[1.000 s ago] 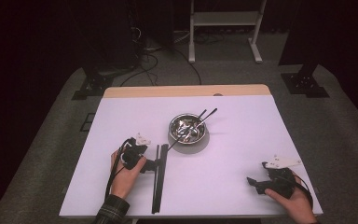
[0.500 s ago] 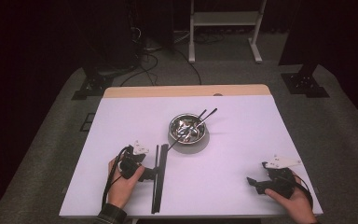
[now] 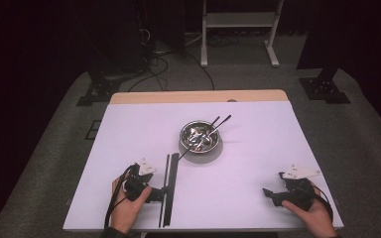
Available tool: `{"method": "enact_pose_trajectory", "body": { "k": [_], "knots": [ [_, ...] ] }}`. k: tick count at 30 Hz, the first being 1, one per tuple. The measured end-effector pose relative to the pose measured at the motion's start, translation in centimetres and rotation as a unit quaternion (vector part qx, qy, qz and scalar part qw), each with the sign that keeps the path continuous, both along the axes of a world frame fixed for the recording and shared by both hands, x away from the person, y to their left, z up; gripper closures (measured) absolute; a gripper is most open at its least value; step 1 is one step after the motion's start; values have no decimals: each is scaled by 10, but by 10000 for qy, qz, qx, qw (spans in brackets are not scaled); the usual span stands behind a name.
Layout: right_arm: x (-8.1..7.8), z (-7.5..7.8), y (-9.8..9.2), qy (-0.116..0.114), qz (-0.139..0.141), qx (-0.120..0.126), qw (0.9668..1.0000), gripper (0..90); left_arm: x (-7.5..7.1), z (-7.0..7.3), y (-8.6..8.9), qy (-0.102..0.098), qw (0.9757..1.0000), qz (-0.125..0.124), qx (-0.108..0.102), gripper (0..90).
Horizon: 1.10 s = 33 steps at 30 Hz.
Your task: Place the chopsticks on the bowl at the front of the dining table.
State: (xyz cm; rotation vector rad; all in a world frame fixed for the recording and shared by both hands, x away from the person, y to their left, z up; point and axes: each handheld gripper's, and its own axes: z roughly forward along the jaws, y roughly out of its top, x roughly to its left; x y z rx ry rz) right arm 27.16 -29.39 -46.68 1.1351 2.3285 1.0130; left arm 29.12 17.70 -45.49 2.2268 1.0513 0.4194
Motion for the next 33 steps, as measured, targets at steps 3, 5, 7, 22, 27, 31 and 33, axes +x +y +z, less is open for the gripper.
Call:
{"method": "enact_pose_trajectory", "body": {
  "k": [3, 5, 7, 22, 27, 31, 33],
  "knots": [
    [0, 0, 0, 0, -1, 0, 10000, 120, -6, 0, 1, -7, 10000, -3, -8, 85],
    [0, 0, 0, 0, 0, 0, 10000, 120, -10, 0, 2, -13, 10000, 6, -12, 85],
    [0, 0, 0, 0, 0, -1, 10000, 120, -13, 0, 3, -4, 10000, -14, -10, 85],
    [0, 0, 0, 0, -3, 0, 10000, 120, -27, 0, 12, 14, 10000, -68, -62, 85],
    [0, 0, 0, 1, -2, 1, 10000, 120, -27, 0, 15, 15, 10000, -63, -10, 85],
    [0, 0, 0, 0, -2, 2, 10000, 120, -27, 1, 20, 40, 10000, -12, 8, 85],
    [0, 0, 0, 1, -4, 2, 10000, 120, -27, 1, 22, 31, 10000, 14, 10, 85]
  ]
}}
